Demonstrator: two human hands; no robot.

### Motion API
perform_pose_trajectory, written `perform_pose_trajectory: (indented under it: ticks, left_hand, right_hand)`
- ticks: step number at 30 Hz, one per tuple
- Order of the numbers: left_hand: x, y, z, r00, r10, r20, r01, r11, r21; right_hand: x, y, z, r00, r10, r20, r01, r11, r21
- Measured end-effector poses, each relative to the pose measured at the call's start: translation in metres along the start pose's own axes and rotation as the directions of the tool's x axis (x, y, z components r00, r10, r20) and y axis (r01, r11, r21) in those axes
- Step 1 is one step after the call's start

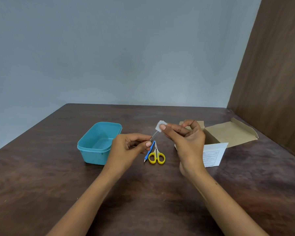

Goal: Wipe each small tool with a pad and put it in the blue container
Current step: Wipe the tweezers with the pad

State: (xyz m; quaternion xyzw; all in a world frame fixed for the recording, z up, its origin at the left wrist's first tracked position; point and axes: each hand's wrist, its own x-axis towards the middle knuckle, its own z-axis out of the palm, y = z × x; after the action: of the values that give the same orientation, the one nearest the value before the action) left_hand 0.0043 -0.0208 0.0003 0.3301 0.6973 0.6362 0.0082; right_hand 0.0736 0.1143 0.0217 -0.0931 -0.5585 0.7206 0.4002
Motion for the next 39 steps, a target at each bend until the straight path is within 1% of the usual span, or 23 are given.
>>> perform_pose_trajectory:
  ticks: [4,7,9,14,21,23,27,32,36,39]
  left_hand:
    - [-0.002,0.003,0.0,0.999,-0.046,-0.029,0.043,0.994,-0.098]
    - [-0.003,0.004,0.002,0.996,-0.064,-0.06,0.054,0.986,-0.158]
    - [-0.002,0.004,0.002,0.996,-0.059,-0.074,0.046,0.985,-0.167]
    - [-0.002,0.004,0.001,0.995,-0.006,-0.102,-0.005,0.994,-0.108]
    - [-0.004,0.001,0.002,0.981,0.093,-0.171,-0.096,0.995,-0.007]
    - [-0.004,0.002,0.002,0.98,0.106,-0.167,-0.102,0.994,0.031]
    - [-0.003,0.001,0.002,0.982,0.103,-0.156,-0.104,0.995,0.005]
    - [-0.002,0.002,0.002,0.989,0.09,-0.114,-0.088,0.996,0.026]
    - [-0.003,0.004,0.003,0.992,0.103,-0.067,-0.1,0.994,0.051]
    - [-0.003,0.003,0.002,0.988,0.128,-0.088,-0.119,0.988,0.097]
  right_hand:
    - [-0.001,0.0,0.0,1.0,-0.012,-0.009,0.012,1.0,-0.021]
    - [-0.004,0.002,0.002,0.999,-0.021,0.036,0.023,0.997,-0.067]
    - [-0.005,0.003,0.003,0.997,-0.016,0.073,0.024,0.995,-0.098]
    - [-0.004,0.007,0.001,0.989,0.01,0.15,0.017,0.984,-0.177]
    - [-0.005,0.007,0.0,0.984,0.009,0.176,0.025,0.982,-0.187]
    - [-0.005,0.006,0.0,0.986,-0.004,0.169,0.036,0.982,-0.186]
    - [-0.005,0.001,0.001,0.993,-0.028,0.116,0.049,0.982,-0.183]
    - [-0.002,-0.003,0.001,0.998,-0.049,0.033,0.05,0.999,-0.006]
    - [0.0,-0.005,0.001,0.997,-0.072,-0.004,0.072,0.997,0.03]
    - [0.001,-0.006,0.0,0.997,-0.074,-0.026,0.075,0.996,0.042]
